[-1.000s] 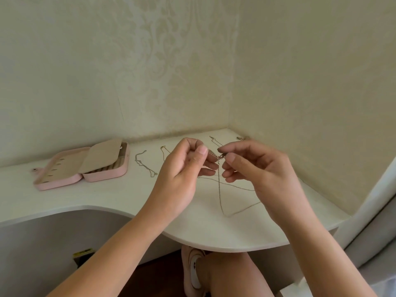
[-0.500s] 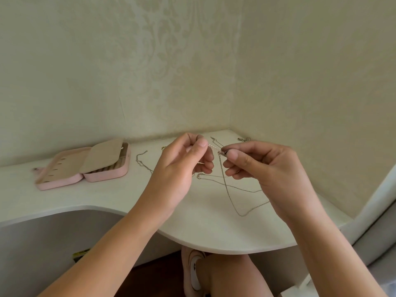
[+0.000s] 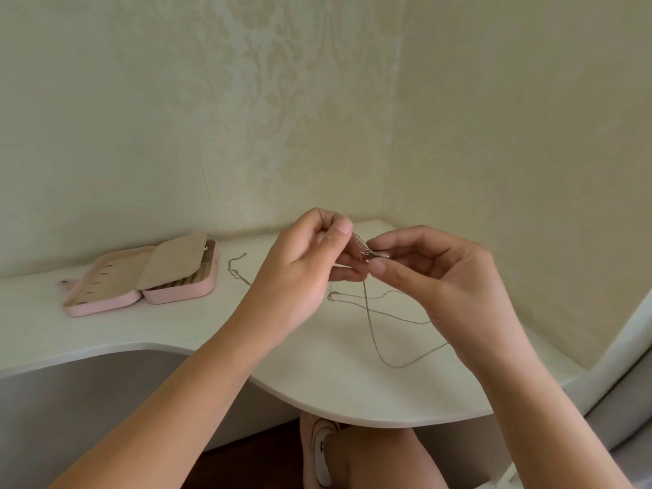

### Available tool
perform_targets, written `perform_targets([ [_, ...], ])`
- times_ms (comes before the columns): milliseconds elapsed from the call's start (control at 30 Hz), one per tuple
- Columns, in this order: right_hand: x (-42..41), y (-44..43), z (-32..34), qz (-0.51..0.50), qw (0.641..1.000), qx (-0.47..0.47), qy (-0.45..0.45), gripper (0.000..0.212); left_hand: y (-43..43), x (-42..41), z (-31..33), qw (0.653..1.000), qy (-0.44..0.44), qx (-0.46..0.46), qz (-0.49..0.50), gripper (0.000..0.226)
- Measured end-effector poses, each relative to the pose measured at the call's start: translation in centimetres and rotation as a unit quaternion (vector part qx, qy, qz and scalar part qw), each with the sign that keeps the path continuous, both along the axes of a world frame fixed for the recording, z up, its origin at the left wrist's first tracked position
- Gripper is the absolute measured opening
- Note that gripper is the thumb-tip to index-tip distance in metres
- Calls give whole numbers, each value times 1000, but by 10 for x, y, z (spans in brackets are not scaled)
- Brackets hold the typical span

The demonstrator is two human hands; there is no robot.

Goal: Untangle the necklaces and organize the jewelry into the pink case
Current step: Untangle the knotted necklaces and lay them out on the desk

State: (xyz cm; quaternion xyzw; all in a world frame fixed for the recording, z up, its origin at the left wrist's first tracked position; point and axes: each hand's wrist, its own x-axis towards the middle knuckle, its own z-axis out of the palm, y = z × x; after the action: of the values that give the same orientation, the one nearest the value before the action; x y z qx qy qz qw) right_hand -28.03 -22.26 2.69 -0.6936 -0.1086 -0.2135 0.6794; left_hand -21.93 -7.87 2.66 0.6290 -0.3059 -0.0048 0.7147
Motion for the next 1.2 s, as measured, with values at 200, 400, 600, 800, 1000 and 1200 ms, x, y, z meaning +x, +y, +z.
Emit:
perform_targets([
  [200, 4, 6, -6, -27, 998, -34, 36, 7, -9, 5, -5, 993, -35, 109, 30, 18],
  [400, 17, -1, -14, -10, 992, -17, 125, 4, -11, 18, -13, 979, -107, 166, 50, 13],
  [600, 31, -13, -32, 7, 968, 195, 158, 2, -12, 27, -22, 969, -117, 199, 93, 13],
  [800, 35, -14, -45, -4, 951, 280, 134, 14, -18, 24, -34, 968, -95, 198, 123, 11],
  [1000, 29, -15, -45, -66, 980, 171, 78, 15, -18, 22, -34, 983, -59, 121, 123, 8],
  [1200, 27, -17, -42, -84, 988, 118, 45, 11, -20, 19, -31, 989, -60, 79, 113, 5],
])
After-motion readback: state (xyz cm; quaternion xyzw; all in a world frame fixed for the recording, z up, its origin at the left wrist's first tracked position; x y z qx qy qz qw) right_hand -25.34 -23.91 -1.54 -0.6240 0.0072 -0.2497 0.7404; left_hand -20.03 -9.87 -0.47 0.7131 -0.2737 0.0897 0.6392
